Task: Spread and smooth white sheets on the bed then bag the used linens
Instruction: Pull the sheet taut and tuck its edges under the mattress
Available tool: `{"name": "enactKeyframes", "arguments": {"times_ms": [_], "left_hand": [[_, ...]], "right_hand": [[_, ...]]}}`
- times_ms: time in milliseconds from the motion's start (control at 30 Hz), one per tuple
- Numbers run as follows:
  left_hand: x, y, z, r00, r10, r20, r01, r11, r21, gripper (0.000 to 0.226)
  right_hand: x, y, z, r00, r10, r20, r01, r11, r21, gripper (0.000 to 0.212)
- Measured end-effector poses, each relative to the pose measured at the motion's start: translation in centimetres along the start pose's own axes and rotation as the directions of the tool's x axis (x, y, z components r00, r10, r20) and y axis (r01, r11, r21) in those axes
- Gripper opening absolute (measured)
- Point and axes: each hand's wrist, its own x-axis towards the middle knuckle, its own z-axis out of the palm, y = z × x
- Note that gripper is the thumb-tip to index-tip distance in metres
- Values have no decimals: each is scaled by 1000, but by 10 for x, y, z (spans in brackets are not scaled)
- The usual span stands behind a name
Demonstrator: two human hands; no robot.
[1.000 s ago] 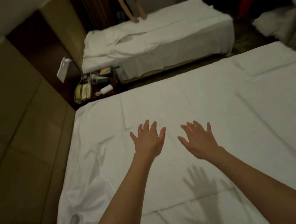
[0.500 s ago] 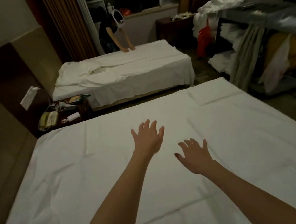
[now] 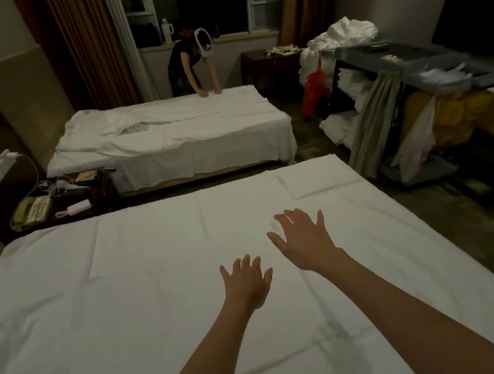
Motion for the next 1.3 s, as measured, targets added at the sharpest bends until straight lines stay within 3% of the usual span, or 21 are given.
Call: {"name": "enactKeyframes", "arguments": {"times_ms": [167, 333, 367, 467, 667, 800, 1033, 1300], "left_hand": [[45, 8, -41, 996, 34, -82, -35, 999, -11, 57], [81, 20, -78, 982, 71, -172, -71, 997, 8, 57], [87, 24, -82, 981, 74, -180, -73, 997, 10, 57], [109, 38, -78, 982, 78, -171, -79, 997, 1, 56], [159, 77, 1, 999, -35, -40, 32, 997, -68, 57], [189, 110, 65, 990, -114, 88, 124, 985, -119, 58], [252, 142, 181, 947, -218, 236, 255, 957, -137, 61], [353, 157, 297, 970, -192, 149, 202, 978, -54, 62]], "right_hand": [[6, 28, 37, 993, 90, 72, -88, 996, -32, 60], [14, 41, 76, 984, 105, 144, -102, 994, -33, 105], [20, 45, 81, 983, 107, 150, -104, 994, -30, 100], [45, 61, 83, 980, 95, 175, -93, 996, -19, 59], [127, 129, 57, 992, 21, 123, -25, 999, 33, 56], [171, 185, 76, 988, -6, 155, -1, 999, 43, 54], [218, 281, 179, 947, -3, 321, -13, 999, 46, 55], [248, 354, 329, 919, 60, 391, -88, 995, 54, 54]]}}
